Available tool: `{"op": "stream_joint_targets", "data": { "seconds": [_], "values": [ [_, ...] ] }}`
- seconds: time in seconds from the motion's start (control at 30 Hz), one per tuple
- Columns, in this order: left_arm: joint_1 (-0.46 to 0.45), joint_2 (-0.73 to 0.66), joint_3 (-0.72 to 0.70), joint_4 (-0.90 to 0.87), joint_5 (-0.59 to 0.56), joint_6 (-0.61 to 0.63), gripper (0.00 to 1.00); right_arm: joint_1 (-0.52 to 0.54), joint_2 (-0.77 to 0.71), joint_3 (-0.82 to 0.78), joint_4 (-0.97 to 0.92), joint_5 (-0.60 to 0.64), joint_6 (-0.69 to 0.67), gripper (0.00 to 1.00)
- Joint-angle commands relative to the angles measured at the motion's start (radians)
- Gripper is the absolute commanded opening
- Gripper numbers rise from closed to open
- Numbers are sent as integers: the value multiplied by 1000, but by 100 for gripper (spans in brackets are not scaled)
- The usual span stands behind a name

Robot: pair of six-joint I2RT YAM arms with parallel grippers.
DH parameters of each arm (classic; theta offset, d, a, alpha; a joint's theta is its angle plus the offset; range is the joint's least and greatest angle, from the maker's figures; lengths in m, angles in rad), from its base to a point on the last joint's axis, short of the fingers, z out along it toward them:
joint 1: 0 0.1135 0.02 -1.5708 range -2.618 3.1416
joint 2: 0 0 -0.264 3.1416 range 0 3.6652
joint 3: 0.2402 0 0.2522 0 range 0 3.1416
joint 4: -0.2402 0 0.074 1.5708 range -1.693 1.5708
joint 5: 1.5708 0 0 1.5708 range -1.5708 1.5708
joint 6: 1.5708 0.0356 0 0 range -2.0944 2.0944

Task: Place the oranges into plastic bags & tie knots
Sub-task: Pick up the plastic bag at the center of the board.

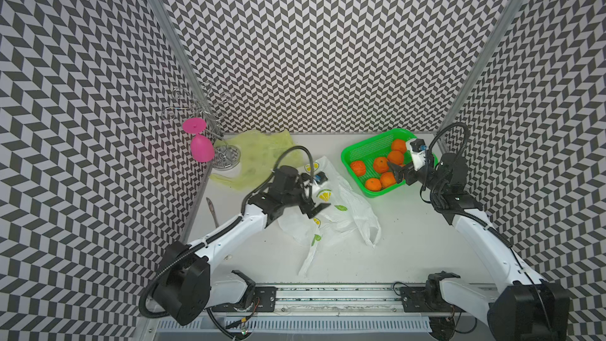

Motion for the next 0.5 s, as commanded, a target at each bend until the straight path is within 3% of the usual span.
{"op": "stream_joint_targets", "data": {
  "seconds": [0.0, 0.1, 0.27, 0.47],
  "values": [
    [-91, 115, 37, -103, -192, 97, 94, -1, 16, -41, -45, -83, -29, 99],
    [-141, 226, 103, -120, -243, 91, 88, -3, 20, -41, -66, -81, -35, 99],
    [-189, 301, 106, -93, -298, 98, 84, -3, 28, -49, -72, -99, -36, 99],
    [-199, 362, 136, -136, -300, 81, 68, -3, 45, -43, -85, -109, -39, 99]
  ]
}}
